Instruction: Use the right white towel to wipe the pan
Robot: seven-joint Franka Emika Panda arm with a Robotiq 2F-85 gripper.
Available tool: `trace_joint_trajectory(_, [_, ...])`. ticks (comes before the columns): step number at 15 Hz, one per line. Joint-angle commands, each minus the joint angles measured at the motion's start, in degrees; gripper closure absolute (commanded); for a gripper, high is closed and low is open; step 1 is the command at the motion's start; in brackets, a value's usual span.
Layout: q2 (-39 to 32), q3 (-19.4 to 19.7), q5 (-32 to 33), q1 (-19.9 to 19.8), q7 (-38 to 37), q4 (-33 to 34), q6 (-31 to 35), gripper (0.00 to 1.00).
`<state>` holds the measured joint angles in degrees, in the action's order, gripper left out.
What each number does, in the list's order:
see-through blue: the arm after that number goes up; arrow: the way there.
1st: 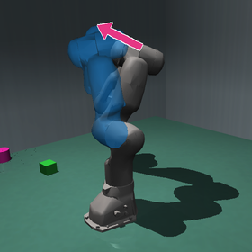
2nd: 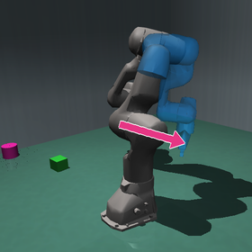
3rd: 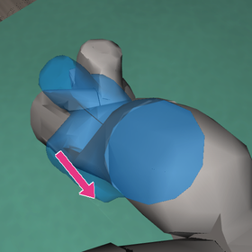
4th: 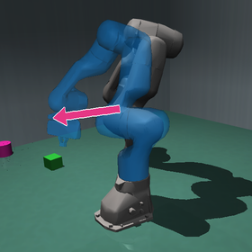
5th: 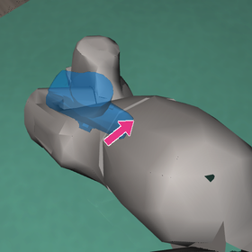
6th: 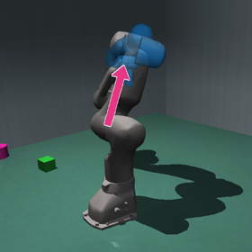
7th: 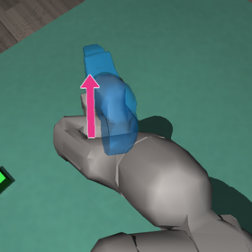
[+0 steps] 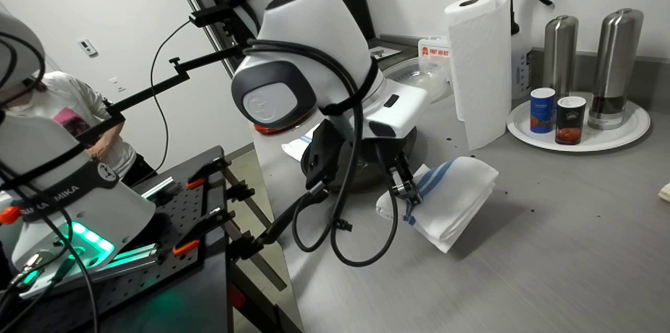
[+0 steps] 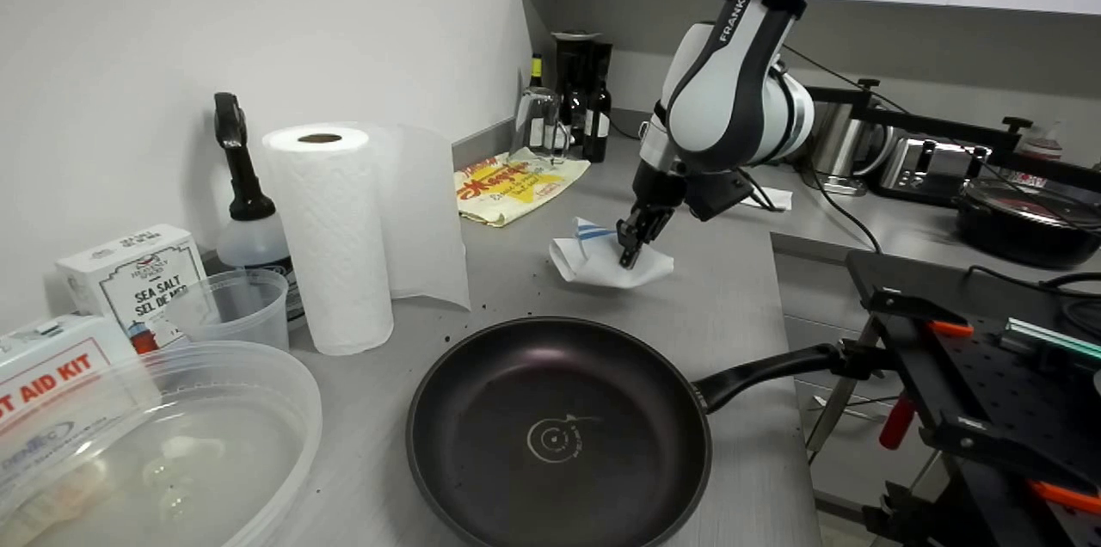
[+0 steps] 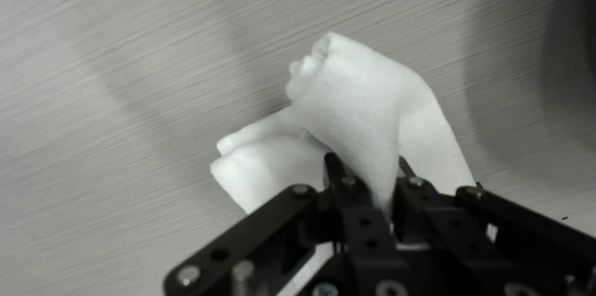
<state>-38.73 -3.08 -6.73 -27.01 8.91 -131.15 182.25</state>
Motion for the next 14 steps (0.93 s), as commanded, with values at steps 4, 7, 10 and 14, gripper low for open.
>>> trace_joint_trajectory(4, [-1.4, 4.2, 3.7, 5.5, -1.6, -0.8, 3.2, 0.97])
trace_joint_trajectory(7, [-1.8, 5.4, 4.1, 7.2, -1.7, -1.0, 3.2, 0.97])
trace_joint_trajectory(10, [-2.1, 6.3, 4.3, 8.5, -1.9, -1.3, 2.9, 0.97])
trace_joint_trajectory(14, [-2.1, 7.0, 4.2, 9.4, -2.1, -1.6, 2.7, 0.77])
